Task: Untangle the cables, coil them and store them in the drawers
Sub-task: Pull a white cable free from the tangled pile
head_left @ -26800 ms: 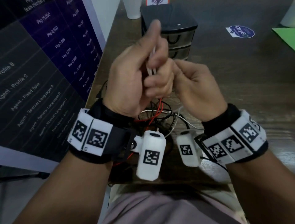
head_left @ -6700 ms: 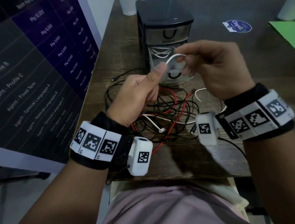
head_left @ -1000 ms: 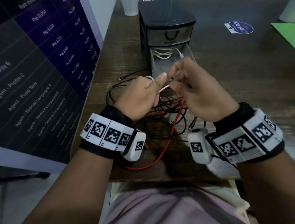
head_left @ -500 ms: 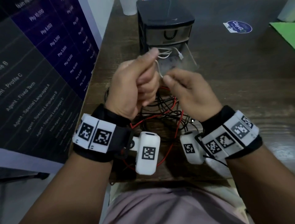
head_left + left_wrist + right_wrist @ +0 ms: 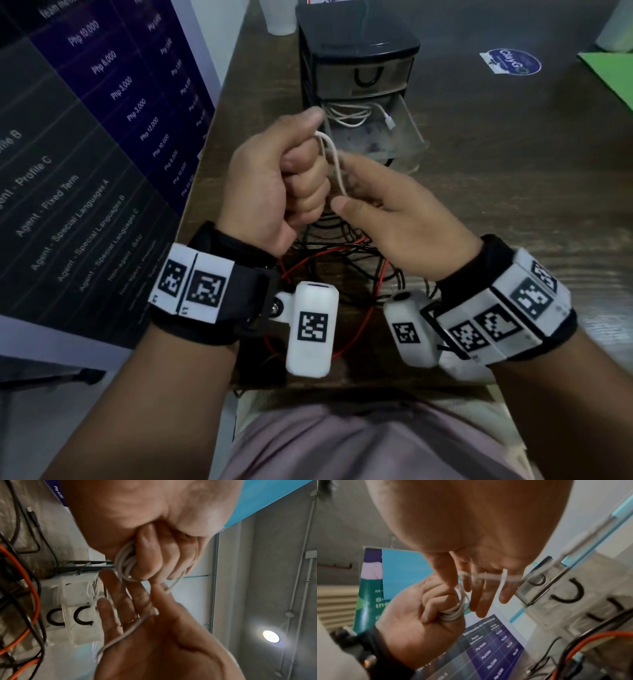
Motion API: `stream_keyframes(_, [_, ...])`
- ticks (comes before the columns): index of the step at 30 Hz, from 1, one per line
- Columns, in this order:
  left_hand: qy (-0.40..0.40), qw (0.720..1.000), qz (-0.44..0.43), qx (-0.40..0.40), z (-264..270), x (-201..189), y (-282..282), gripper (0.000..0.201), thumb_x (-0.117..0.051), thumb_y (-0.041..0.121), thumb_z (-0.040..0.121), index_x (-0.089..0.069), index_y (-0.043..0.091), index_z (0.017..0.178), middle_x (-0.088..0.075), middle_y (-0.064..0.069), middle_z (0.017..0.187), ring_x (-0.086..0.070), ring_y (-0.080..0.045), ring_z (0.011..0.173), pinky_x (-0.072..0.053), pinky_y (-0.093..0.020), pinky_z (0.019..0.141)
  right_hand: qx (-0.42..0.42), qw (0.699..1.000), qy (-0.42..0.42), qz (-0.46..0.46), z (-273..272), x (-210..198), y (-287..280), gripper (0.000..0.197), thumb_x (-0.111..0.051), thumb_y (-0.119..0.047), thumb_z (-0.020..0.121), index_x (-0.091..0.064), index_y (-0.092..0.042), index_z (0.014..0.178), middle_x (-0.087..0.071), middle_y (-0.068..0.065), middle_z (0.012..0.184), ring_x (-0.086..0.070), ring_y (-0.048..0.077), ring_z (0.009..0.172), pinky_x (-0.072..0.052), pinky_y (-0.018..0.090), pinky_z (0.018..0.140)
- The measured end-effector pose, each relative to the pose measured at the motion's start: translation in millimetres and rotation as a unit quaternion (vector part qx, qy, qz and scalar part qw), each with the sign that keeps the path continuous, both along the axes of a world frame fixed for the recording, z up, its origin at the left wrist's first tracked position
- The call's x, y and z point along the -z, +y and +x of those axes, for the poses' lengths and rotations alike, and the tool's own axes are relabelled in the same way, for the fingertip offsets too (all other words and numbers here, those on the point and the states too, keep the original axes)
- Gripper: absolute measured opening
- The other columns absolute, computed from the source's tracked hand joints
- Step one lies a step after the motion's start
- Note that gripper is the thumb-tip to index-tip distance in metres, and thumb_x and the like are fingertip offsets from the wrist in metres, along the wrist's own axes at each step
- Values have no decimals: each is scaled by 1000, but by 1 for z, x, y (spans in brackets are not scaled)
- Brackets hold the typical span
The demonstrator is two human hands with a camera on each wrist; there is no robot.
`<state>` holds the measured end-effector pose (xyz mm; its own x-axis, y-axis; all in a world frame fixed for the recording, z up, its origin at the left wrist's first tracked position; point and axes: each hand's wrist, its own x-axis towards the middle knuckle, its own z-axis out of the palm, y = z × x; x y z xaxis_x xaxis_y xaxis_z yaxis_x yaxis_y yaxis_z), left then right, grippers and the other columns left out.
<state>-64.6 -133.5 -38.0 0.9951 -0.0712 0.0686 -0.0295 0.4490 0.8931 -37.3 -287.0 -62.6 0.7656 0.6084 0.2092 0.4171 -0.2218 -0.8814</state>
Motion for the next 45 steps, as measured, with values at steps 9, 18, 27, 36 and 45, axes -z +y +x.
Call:
stream_keyframes(9, [-46,992,-47,106,-1,-2,1,55,-31,24,99,-22,28,45,-19,10,35,-9,-8,28,-12,-11,34,0,986,88,139,-15,-19,10,32,-26,-17,108,-53,-19,125,-55,-24,59,-47,2,58,-39,12,52])
stream_keyframes(18, [-43,986,-90,131,-1,-1,-7,54,-30,24,100,-21,25,46,-16,8,35,-11,-8,27,-14,-12,32,54,983,51,168,-9,-20,16,25,-36,-7,106,-51,-7,86,-48,-15,61,-48,-3,52,-39,10,52])
stream_keyframes(27, [-28,986,-98,135,-3,-3,-10,53,-32,29,99,-20,25,47,-16,7,36,-12,-9,28,-16,-13,31,56,978,83,181,-13,-19,20,27,-35,-23,103,-54,-9,90,-56,-12,65,-52,-1,57,-40,12,54])
stream_keyframes(36, [-46,980,-68,182,-1,-5,-15,57,-20,34,103,-45,15,56,-48,-3,49,-50,-16,47,-51,-30,54,29,935,197,293,-6,-28,16,30,-26,-15,108,-49,-3,93,-57,-4,48,-49,5,34,-36,16,32])
stream_keyframes(45, [-106,993,56,12,-3,1,-29,51,-32,20,104,-42,16,55,-53,-3,47,-51,-18,43,-48,-29,52,59,962,112,240,-2,-28,13,33,-32,-15,108,-50,-5,81,-50,-6,41,-43,6,32,-32,19,33])
